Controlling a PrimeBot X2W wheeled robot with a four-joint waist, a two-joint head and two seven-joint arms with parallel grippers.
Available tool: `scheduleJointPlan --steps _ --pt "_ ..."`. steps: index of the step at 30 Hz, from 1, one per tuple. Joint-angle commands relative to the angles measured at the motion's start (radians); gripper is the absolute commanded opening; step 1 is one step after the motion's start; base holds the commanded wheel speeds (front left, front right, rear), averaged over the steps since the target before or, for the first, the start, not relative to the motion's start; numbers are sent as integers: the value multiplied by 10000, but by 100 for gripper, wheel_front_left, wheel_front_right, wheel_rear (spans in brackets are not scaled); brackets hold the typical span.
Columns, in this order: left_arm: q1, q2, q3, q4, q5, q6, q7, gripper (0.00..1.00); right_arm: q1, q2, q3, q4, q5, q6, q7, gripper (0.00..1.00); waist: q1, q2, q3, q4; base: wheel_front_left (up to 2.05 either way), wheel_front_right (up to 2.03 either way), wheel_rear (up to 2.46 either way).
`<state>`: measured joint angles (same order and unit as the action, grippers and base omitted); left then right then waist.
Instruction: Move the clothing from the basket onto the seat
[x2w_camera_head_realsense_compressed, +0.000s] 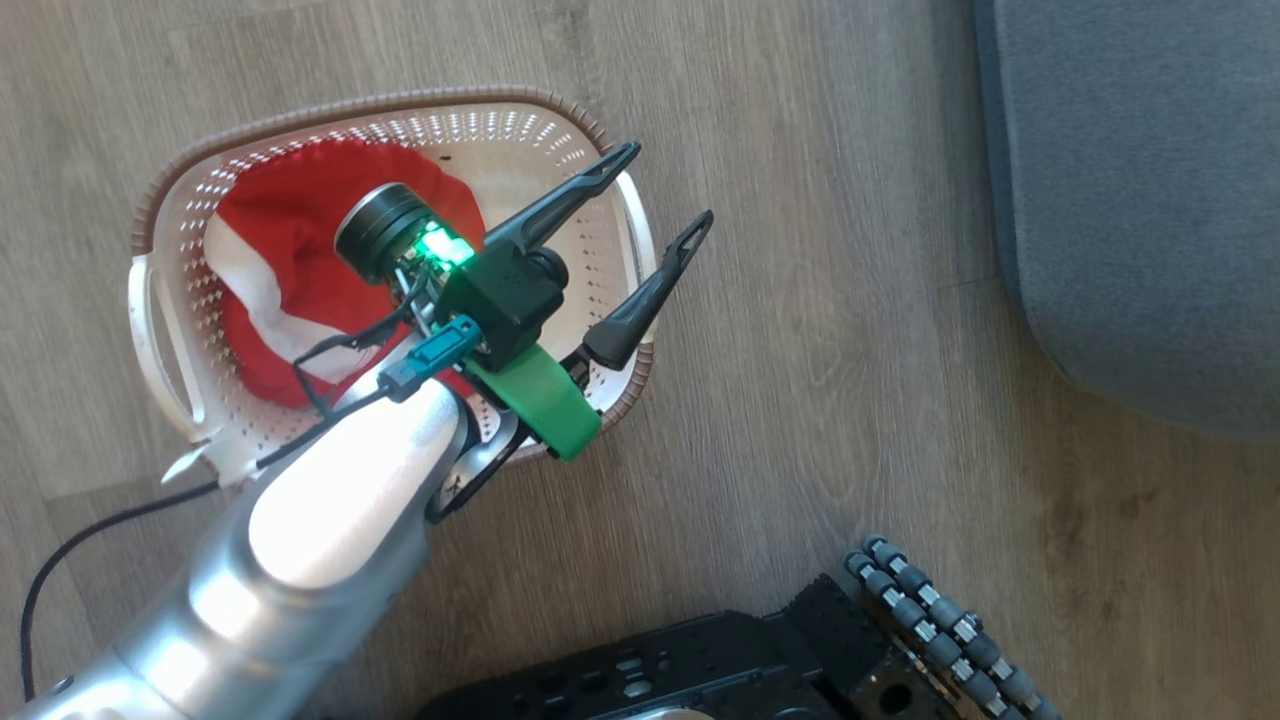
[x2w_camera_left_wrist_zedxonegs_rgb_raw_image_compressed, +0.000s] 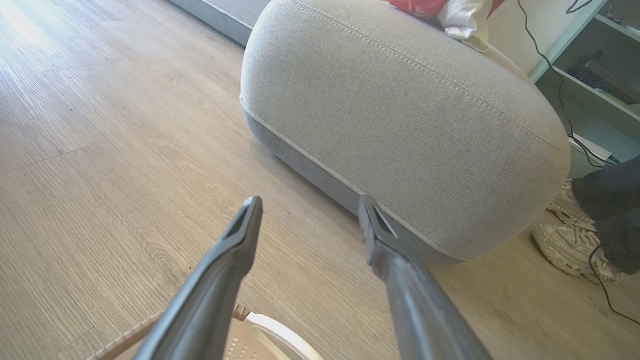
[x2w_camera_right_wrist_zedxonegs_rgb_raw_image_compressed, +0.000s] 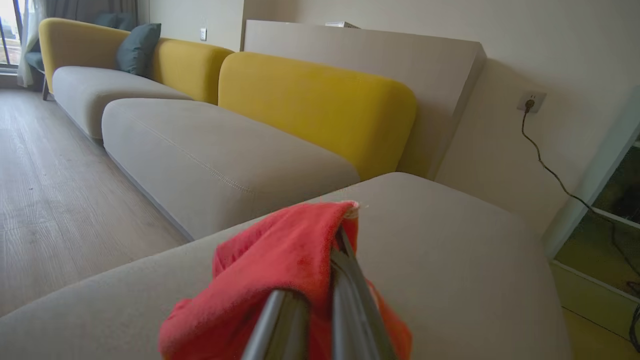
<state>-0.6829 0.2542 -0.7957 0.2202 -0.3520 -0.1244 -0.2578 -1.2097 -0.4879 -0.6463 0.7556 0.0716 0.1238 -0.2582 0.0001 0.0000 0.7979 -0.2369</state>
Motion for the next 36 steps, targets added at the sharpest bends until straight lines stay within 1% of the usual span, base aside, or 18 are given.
scheduleJointPlan --steps 1,6,10,11,12,13,18,20,21,23,24,29,32,36 --pt "-92 16 251 -306 134 -63 -40 100 374 -170 -33 -137 33 69 -36 0 -1 0 42 33 0 0 0" --pt "-74 -70 241 -215 145 -63 -40 100 1325 242 36 536 291 69 -36 0 -1 0 55 114 0 0 0" --pt "-98 -159 218 -107 131 -63 -40 100 1932 451 21 869 571 69 -36 0 -1 0 -19 148 0 0 0" --pt "-103 -176 214 -78 125 -63 -40 100 2086 518 79 873 713 69 -36 5 -1 0 -60 154 0 0 0" --pt "-104 -201 210 -46 116 -63 -40 100 2275 585 237 856 891 69 -36 60 -1 0 -117 170 0 0 0" --pt "-102 -221 225 -18 114 -63 -40 100 2482 601 320 798 1040 69 -36 100 -1 0 -173 173 0 0 0" --pt "25 -354 389 83 74 -63 -40 100 3574 729 928 397 1808 69 -36 100 -1 0 -572 247 0 0 0" --pt "146 -431 537 113 55 -63 -40 100 4078 810 1428 226 2078 69 -36 100 -1 0 -814 304 0 0 0" --pt "278 -506 740 131 50 -63 -40 100 4592 891 1899 -52 2288 69 -36 100 -1 0 -1087 368 0 0 0" --pt "431 -582 963 151 47 -63 -40 100 5117 997 2292 -394 2435 69 -36 100 -1 0 -1403 442 0 0 0" --pt "431 -582 963 151 47 -63 -40 100 5117 997 2292 -394 2435 69 -36 100 -1 0 -1403 442 0 0 0" --pt "874 -807 1646 216 28 -63 -40 100 6059 1080 3361 -1148 2860 69 -36 100 -1 0 -2197 740 0 0 0" --pt "1186 -993 2027 284 39 -63 -40 100 6425 1119 3921 -1678 2979 69 -36 100 -1 0 -2706 1003 0 0 0" --pt "1674 -1251 2690 374 91 -63 -40 100 6903 1401 4624 -2432 2910 69 -36 100 -1 0 -3384 1415 0 0 0"
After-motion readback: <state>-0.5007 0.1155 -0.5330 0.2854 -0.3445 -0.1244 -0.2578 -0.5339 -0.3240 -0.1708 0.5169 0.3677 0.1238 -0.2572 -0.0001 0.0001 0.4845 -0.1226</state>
